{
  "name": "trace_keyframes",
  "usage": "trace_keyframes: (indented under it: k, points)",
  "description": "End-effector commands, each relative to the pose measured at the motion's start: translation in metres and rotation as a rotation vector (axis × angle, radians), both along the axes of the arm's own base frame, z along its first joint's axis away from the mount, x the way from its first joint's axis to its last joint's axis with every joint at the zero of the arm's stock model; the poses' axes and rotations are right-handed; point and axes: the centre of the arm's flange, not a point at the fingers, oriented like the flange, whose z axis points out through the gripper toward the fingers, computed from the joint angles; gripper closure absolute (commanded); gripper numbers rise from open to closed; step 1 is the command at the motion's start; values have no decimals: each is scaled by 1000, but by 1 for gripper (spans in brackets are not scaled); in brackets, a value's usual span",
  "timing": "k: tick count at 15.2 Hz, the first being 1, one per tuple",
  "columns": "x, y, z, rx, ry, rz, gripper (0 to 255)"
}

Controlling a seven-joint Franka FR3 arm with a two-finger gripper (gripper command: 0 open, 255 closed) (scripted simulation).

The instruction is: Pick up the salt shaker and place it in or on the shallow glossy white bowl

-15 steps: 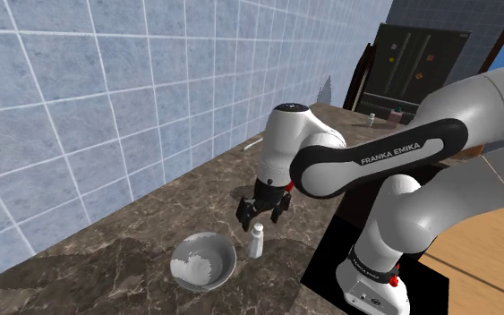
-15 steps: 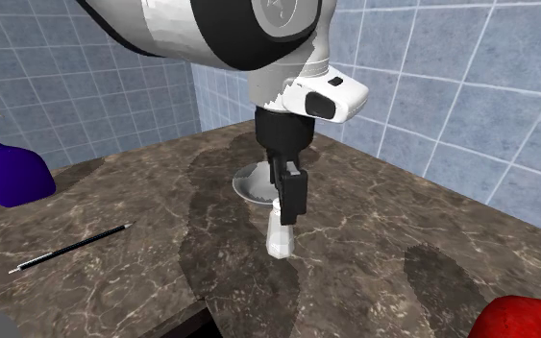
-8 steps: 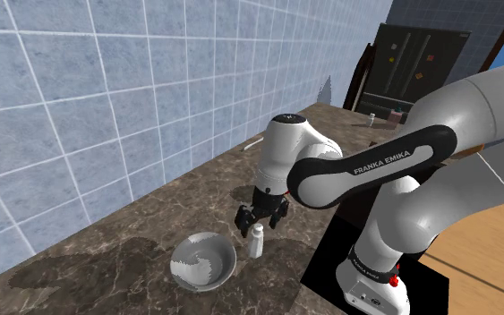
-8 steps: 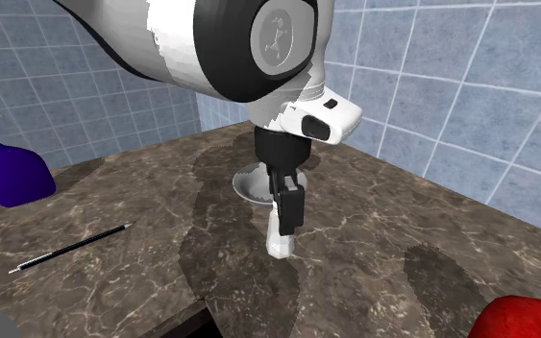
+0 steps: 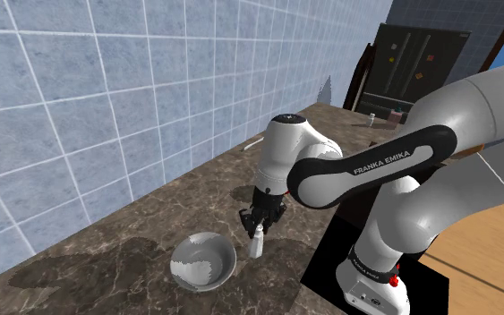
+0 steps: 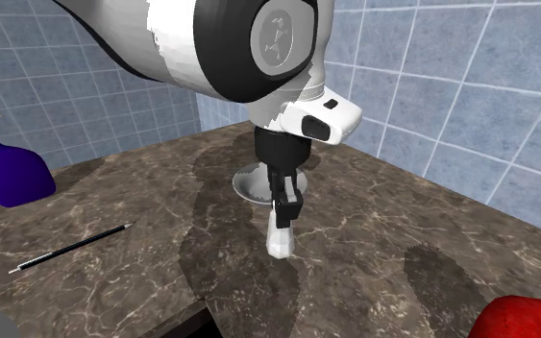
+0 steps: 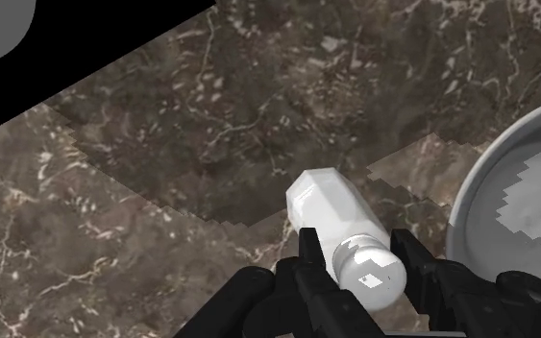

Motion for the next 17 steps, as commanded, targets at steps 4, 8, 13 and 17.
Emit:
trace_keyframes:
  k: [4, 8, 13, 17]
  points:
    - [0, 0, 0, 0, 1, 0, 255]
    - [0, 0, 10, 0, 1, 0, 255]
    - [0, 0, 37, 0, 1, 0, 255]
    - [0, 0, 58, 0, 1, 0, 255]
